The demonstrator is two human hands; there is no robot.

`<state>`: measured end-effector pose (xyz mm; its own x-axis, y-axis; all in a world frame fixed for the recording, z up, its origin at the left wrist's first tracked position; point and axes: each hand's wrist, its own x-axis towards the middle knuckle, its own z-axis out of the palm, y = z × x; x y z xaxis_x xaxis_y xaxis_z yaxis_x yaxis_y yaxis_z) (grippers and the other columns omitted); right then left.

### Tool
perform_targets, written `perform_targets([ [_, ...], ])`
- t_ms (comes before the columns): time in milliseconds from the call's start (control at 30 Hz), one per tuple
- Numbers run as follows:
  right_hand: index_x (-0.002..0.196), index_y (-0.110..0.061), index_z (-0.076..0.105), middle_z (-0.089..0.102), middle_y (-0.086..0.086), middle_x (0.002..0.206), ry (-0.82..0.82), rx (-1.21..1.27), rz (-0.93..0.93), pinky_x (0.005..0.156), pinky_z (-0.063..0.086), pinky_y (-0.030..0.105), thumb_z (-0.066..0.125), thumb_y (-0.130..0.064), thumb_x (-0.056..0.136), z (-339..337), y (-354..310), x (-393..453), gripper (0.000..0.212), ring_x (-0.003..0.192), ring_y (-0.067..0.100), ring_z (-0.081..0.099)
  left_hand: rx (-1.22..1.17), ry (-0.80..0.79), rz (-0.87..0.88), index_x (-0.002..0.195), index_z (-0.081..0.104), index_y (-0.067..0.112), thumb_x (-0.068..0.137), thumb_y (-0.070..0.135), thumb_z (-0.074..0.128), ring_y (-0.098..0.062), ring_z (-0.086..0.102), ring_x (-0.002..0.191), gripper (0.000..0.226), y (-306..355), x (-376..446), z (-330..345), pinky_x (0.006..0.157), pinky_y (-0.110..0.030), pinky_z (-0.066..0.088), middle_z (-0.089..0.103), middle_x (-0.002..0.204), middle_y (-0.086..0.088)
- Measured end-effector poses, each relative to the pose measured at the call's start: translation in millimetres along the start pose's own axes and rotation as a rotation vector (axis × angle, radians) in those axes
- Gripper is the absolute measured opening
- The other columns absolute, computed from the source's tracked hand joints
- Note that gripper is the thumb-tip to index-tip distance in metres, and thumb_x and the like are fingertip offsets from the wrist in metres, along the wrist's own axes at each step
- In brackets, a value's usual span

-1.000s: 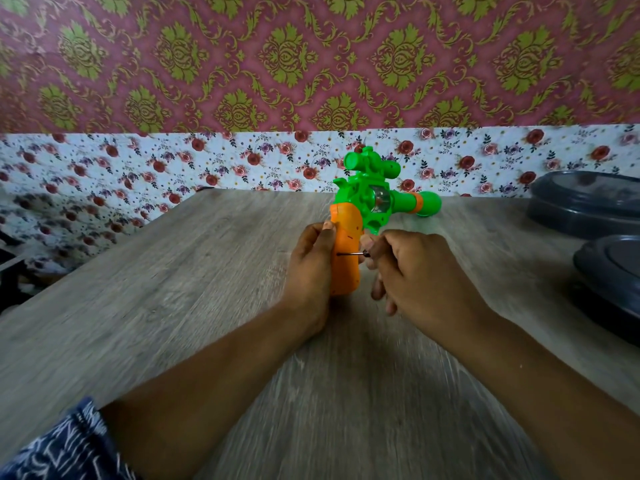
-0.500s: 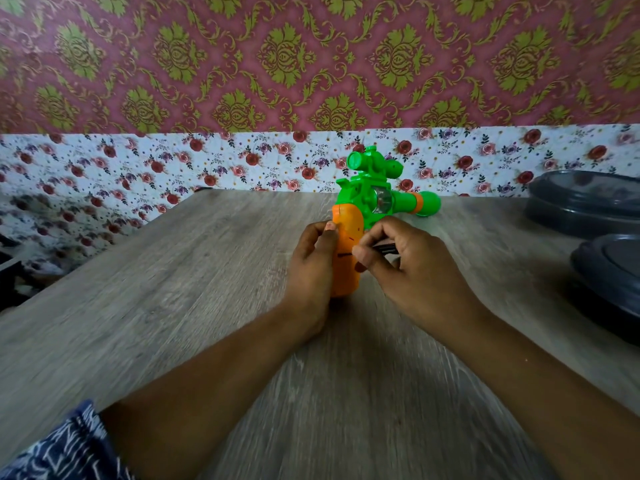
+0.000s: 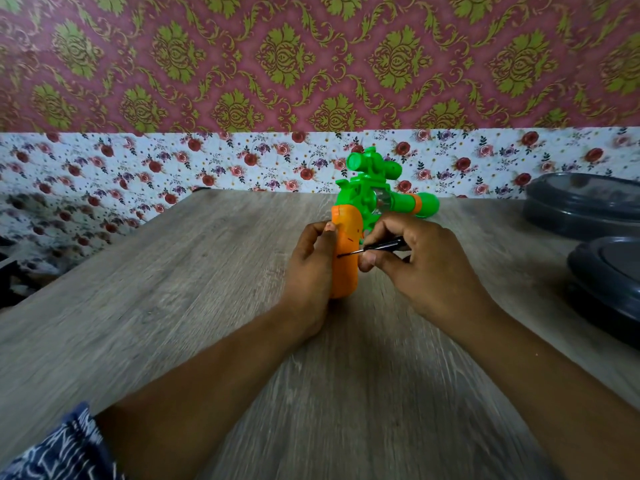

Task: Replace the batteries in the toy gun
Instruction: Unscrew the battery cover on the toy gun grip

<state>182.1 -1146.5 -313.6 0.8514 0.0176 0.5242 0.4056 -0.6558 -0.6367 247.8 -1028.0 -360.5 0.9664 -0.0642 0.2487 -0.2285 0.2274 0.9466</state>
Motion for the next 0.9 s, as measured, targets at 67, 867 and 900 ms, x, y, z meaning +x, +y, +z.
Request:
perform_targets([
  [67,0.085,-0.018,0.057,0.07,-0.005,0.079,0.003,-0.006,0.013,0.065,0.043,0.011,0.062,-0.015,0.085,2.3,-0.4,0.0,0.006,0.078,0.003,0.064,0.029,-0.025,0.021,0.079,0.059,0.03,0.086,0.042,0.049,-0.022,0.056,0.076,0.017,-0.7,-0.7,0.6,0.07,-0.037,0.042,0.062,0.079,-0.001],
  [867,0.073,-0.01,0.06,0.062,0.009,0.056,-0.103,-0.267,0.011,0.066,0.052,0.044,0.04,-0.045,0.092,4.2,0.4,-4.4,0.045,0.057,0.026,0.059,-0.11,0.007,-0.054,0.088,0.055,0.021,0.099,0.025,0.04,-0.004,0.063,0.052,0.019,3.9,1.6,1.1,0.057,-0.024,0.048,0.066,0.065,0.007],
  [900,0.07,-0.009,0.059,0.061,0.007,0.053,-0.098,-0.243,0.005,0.064,0.052,0.043,0.043,-0.043,0.091,3.8,0.9,-3.8,0.043,0.054,0.023,0.059,-0.105,0.0,-0.055,0.089,0.055,0.02,0.099,0.025,0.04,-0.004,0.063,0.054,0.018,3.7,1.5,1.0,0.059,-0.025,0.049,0.066,0.067,0.007],
])
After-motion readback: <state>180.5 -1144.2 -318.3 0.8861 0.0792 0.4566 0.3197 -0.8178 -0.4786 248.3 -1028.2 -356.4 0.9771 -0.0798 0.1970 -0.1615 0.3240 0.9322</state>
